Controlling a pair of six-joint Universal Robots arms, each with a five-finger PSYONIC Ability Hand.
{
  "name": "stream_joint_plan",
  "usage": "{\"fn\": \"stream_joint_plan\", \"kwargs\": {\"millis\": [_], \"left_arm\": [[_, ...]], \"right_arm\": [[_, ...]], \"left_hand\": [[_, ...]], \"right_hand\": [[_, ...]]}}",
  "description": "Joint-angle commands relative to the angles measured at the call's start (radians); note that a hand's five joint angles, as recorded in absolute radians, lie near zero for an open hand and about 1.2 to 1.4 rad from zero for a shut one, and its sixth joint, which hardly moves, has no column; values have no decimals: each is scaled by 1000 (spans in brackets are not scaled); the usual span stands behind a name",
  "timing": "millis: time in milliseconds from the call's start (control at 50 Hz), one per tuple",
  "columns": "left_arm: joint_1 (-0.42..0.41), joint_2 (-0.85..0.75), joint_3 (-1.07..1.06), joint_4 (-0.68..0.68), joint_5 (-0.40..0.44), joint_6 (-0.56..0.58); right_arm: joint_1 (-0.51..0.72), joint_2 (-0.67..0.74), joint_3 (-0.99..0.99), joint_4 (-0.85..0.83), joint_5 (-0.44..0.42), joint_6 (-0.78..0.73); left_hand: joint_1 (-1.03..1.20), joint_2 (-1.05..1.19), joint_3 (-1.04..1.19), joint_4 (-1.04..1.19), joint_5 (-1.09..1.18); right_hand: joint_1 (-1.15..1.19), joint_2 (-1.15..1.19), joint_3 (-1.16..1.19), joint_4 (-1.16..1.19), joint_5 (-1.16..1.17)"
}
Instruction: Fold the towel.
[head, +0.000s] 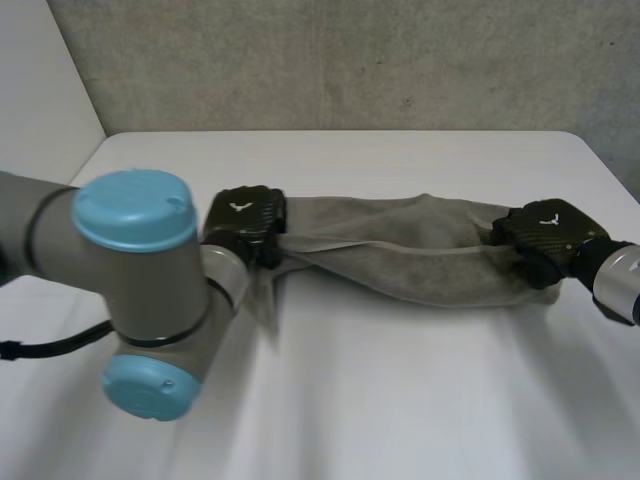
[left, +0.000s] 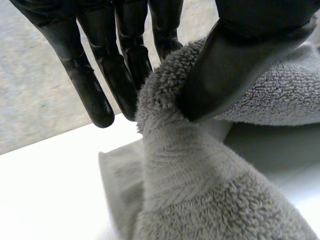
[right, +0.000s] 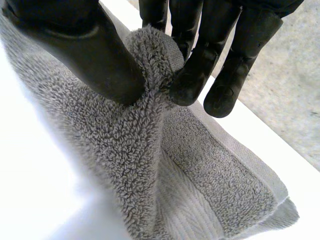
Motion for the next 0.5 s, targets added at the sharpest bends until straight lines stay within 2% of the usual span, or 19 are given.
{"fn": "stream_joint_plan", "kwargs": {"millis": [20, 60, 80, 120, 220, 280, 320, 340, 360, 380, 400, 440, 460, 480, 500], "left_arm": [[99, 46, -124, 3, 41, 134], [121, 49, -153, 6, 48, 166], [139, 49, -174, 6, 51, 190], [158, 49, -194, 9, 51, 206], [217, 57, -282, 12, 53, 220], [222, 62, -328, 21, 53, 218], [221, 63, -342, 24, 54, 218], [216, 63, -352, 26, 54, 217], [216, 63, -352, 26, 54, 217], [211, 63, -358, 26, 56, 215], [207, 63, -362, 26, 58, 211], [199, 63, -366, 26, 62, 209], [199, 63, -366, 26, 62, 209], [190, 63, -371, 27, 67, 209], [179, 63, -372, 29, 68, 207]], "right_arm": [[65, -110, 118, -56, 7, 169], [78, -151, 158, -115, 28, 265], [78, -152, 158, -115, 28, 265], [84, -190, 196, -157, 74, 331], [92, -193, 218, -142, 105, 333], [98, -182, 238, -68, 126, 253], [89, -159, 236, 21, 148, 103], [89, -159, 236, 21, 148, 103], [85, -152, 238, 73, 172, 4], [80, -153, 241, 108, 194, -67], [80, -153, 241, 109, 194, -68], [84, -155, 241, 138, 252, -129], [84, -155, 241, 138, 252, -129], [88, -156, 242, 138, 276, -128], [88, -156, 242, 138, 277, -128]], "left_hand": [[30, 27, 33, 27, 24], [27, 24, 30, 24, 21], [24, 21, 27, 21, 19], [18, 15, 21, 15, 13], [-23, -26, -20, -26, -28], [-93, -96, -90, -96, -98], [-134, -137, -131, -137, -140], [-155, -158, -152, -158, -160], [-155, -158, -152, -158, -161], [-161, -164, -158, -164, -166], [-164, -167, -161, -167, -169], [-170, -173, -167, -173, -175], [-170, -173, -167, -173, -175], [-184, -188, -181, -188, -190], [-208, -211, -205, -211, -213]], "right_hand": [[61, 114, 74, 66, 76], [61, 114, 74, 66, 76], [61, 114, 74, 66, 76], [61, 114, 74, 66, 76], [61, 114, 74, 66, 76], [61, 114, 74, 66, 76], [61, 114, 74, 66, 76], [61, 114, 74, 66, 76], [61, 114, 74, 66, 76], [-2, 51, 11, 3, 13], [-2, 50, 11, 3, 12], [-452, -399, -439, -447, -437], [-454, -402, -441, -450, -440], [-606, -553, -593, -601, -591], [-607, -554, -594, -602, -593]]}}
